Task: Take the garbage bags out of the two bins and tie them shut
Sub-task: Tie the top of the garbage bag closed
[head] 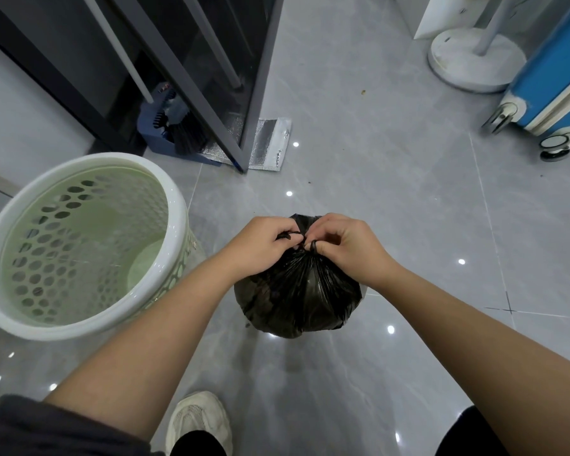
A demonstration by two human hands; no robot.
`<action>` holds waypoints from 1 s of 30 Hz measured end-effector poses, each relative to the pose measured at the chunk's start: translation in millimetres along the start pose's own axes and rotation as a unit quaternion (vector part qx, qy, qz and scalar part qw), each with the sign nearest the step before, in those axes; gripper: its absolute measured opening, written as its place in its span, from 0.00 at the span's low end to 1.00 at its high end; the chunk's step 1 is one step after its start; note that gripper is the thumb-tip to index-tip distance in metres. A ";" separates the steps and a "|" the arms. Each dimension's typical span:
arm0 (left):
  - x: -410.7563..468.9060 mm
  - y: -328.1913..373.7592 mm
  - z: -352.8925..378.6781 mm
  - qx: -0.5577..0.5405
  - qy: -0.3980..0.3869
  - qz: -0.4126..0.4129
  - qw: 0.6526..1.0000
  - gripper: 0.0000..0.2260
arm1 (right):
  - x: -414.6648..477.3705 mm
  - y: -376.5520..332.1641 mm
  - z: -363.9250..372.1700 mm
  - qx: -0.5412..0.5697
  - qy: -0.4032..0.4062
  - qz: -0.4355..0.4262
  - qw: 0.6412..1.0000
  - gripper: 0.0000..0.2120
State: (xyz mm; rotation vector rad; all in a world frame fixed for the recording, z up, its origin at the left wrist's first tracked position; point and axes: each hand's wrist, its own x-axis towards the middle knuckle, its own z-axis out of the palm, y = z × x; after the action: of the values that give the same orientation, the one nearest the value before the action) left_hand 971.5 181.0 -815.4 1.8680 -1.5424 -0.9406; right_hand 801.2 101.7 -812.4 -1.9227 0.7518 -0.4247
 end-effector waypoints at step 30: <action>-2.0 7.1 -0.8 0.133 0.044 0.118 0.983 0.07 | 5.7 -3.5 -3.0 0.133 0.024 0.117 0.984 0.09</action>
State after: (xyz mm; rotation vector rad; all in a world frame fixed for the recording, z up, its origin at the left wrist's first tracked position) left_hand 967.6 181.5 -809.0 1.8202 -1.8593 -0.5593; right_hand 804.8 97.0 -808.1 -1.5592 0.8940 -0.4034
